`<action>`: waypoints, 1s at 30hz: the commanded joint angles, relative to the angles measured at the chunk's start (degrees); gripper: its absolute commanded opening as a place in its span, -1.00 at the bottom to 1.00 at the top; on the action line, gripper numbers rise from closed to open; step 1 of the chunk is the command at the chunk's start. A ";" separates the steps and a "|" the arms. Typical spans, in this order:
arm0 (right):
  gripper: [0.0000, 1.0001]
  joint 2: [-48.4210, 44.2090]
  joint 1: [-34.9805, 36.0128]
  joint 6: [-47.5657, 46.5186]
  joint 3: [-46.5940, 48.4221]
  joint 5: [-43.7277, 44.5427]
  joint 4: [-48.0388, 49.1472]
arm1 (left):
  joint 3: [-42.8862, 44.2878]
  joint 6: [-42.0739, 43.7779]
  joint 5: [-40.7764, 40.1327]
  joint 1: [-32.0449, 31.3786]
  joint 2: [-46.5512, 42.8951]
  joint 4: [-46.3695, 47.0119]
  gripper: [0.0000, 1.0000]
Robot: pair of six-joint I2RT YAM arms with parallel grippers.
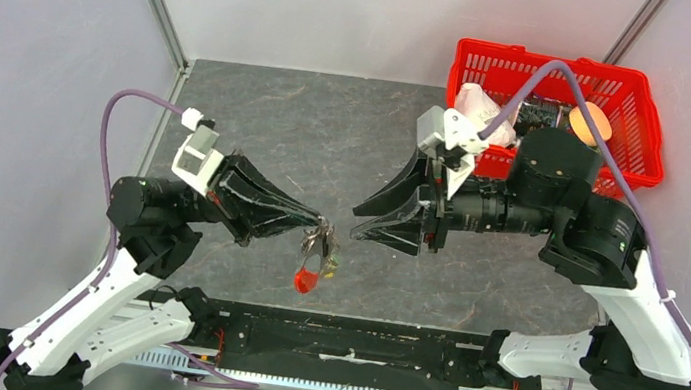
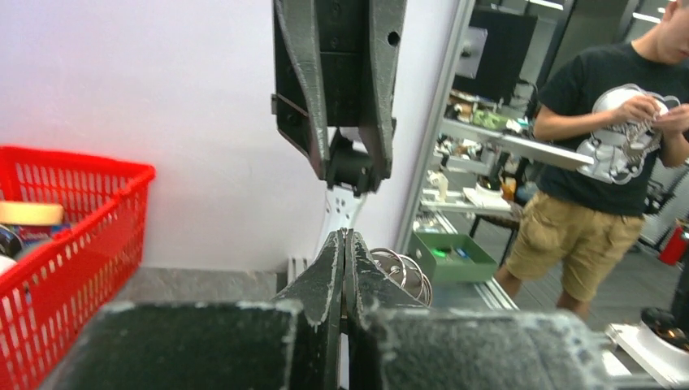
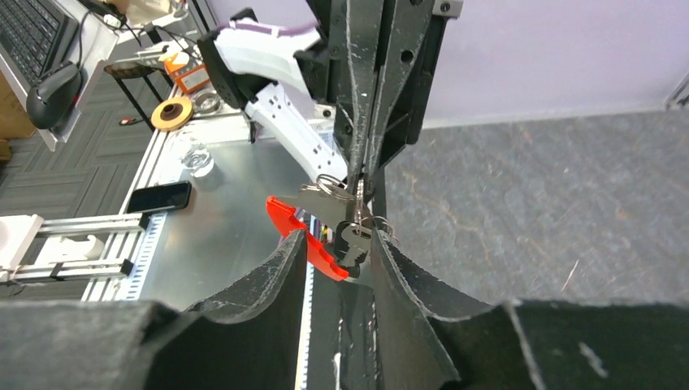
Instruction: Put the keys on the keyring
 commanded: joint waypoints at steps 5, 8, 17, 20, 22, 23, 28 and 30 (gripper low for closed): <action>-0.11 0.08 0.23 -6.71 2.53 -1.53 5.94 | -3.86 -10.93 -14.67 -0.28 2.92 29.14 -0.96; -0.08 0.24 0.23 -9.64 2.31 -1.41 6.67 | -4.63 -13.64 -17.41 -0.38 4.68 34.00 -0.96; -0.06 1.96 0.23 -14.97 3.67 -1.29 7.77 | -5.97 -17.97 -20.79 -0.55 7.82 41.89 -0.96; -0.07 2.53 0.16 -16.31 4.28 0.37 7.47 | -6.23 -18.61 -20.98 -0.55 8.29 43.16 -0.96; -0.07 2.62 0.23 -17.19 4.58 1.60 7.46 | -6.36 -19.21 -20.98 -0.56 8.52 43.81 -0.96; -0.08 2.56 0.21 -17.71 4.74 2.04 7.46 | -6.37 -19.45 -20.91 -0.55 8.62 44.00 -0.96; -0.09 2.97 0.17 -18.08 5.98 3.08 7.87 | -6.19 -20.26 -20.45 -0.64 9.15 44.83 -0.96; -0.09 3.22 0.24 -17.48 6.40 3.31 8.19 | -6.10 -20.46 -20.20 -0.64 9.18 45.02 -0.95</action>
